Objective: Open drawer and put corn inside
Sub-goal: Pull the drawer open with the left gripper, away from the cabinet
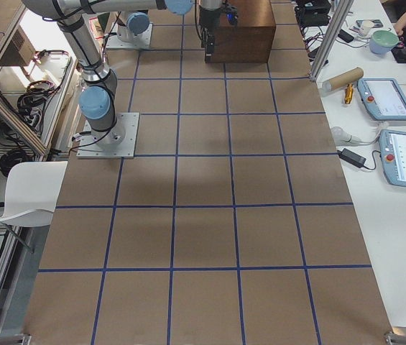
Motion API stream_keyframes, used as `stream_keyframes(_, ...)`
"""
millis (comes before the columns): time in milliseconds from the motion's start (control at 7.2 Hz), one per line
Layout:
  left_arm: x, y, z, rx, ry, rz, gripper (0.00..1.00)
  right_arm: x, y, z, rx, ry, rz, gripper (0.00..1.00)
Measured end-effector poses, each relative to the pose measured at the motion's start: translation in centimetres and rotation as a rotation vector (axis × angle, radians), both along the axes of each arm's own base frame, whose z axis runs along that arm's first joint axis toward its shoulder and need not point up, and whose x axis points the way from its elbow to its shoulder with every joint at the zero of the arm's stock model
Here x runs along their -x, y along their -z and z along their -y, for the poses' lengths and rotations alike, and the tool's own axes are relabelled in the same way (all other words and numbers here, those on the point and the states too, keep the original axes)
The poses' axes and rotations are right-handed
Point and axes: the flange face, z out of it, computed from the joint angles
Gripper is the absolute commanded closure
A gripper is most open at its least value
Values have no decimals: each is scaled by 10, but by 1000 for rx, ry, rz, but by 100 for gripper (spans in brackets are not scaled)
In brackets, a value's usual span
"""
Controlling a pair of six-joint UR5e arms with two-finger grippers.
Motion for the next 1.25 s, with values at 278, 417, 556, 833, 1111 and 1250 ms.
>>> stream_keyframes(278,-5,0,-2,0,-8,0,0,0,0,0,0,0,0,0)
stream_keyframes(417,-11,0,-4,1,-17,0,0,0,0,0,0,0,0,0)
stream_keyframes(556,-17,0,-7,2,-27,0,0,0,0,0,0,0,0,0)
stream_keyframes(833,-27,-1,-10,4,-42,1,0,0,0,0,-1,0,0,0)
stream_keyframes(1111,-34,-1,-12,4,-53,2,0,0,0,0,-1,1,-1,0)
stream_keyframes(1250,-41,-1,-15,4,-66,1,0,0,1,0,-1,1,0,0)
